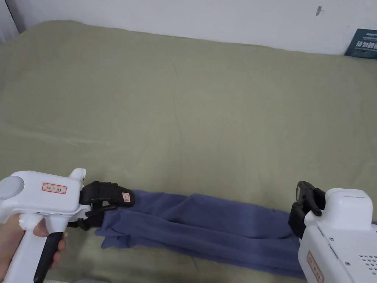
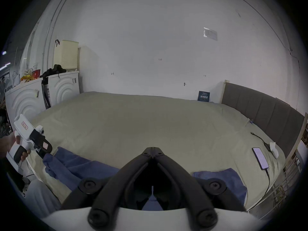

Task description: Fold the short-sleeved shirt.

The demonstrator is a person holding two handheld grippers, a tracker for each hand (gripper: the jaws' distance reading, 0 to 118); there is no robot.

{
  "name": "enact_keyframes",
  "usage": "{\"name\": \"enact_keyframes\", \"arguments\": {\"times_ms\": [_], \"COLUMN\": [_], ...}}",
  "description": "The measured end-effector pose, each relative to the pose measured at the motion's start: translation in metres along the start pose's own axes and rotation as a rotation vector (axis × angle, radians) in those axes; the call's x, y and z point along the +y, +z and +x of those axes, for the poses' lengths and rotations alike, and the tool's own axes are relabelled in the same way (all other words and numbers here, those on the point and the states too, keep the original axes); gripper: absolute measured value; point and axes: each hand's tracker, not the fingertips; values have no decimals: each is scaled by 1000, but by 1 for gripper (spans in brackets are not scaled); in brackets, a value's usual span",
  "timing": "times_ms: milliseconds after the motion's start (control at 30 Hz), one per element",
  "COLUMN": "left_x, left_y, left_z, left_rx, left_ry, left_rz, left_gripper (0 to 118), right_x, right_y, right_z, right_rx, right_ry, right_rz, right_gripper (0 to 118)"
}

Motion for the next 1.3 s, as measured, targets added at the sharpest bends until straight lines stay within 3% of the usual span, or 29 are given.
{"name": "enact_keyframes", "arguments": {"times_ms": [233, 267, 300, 333, 567, 733, 867, 1067, 1200, 1300], "left_x": [-8, -7, -8, -7, -7, -12, -19, -30, -40, -47], "left_y": [-25, -23, -24, -25, 11, 75, 99, 70, 24, -18], "left_z": [16, 18, 16, 15, 19, 20, 42, 108, 152, 176], "left_rx": [26, 40, 105, 144, 148, 232, 332, 427, 534, 526], "left_ry": [-6, -7, 0, -17, -20, -10, -82, -269, -432, -507], "left_rz": [-10, 2, 22, 29, 135, 252, 272, 226, 160, 80], "left_gripper": [113, 89, 36, 9, 9, 9, 9, 9, 9, 9], "right_x": [-2, -1, -1, 0, 11, 17, 21, 27, 32, 32], "right_y": [2, 3, 4, 4, -2, -10, -20, -31, -32, -32], "right_z": [8, 9, 9, 10, 18, 23, 27, 23, 24, 25], "right_rx": [9, 8, 3, -3, -25, -48, -64, -63, -60, -64], "right_ry": [-22, -20, -19, -19, -24, -19, 1, 11, 0, -7], "right_rz": [-7, -7, -4, 0, 14, 47, 54, 59, 62, 65], "right_gripper": [0, 0, 0, 0, 0, 0, 0, 0, 0, 0]}}
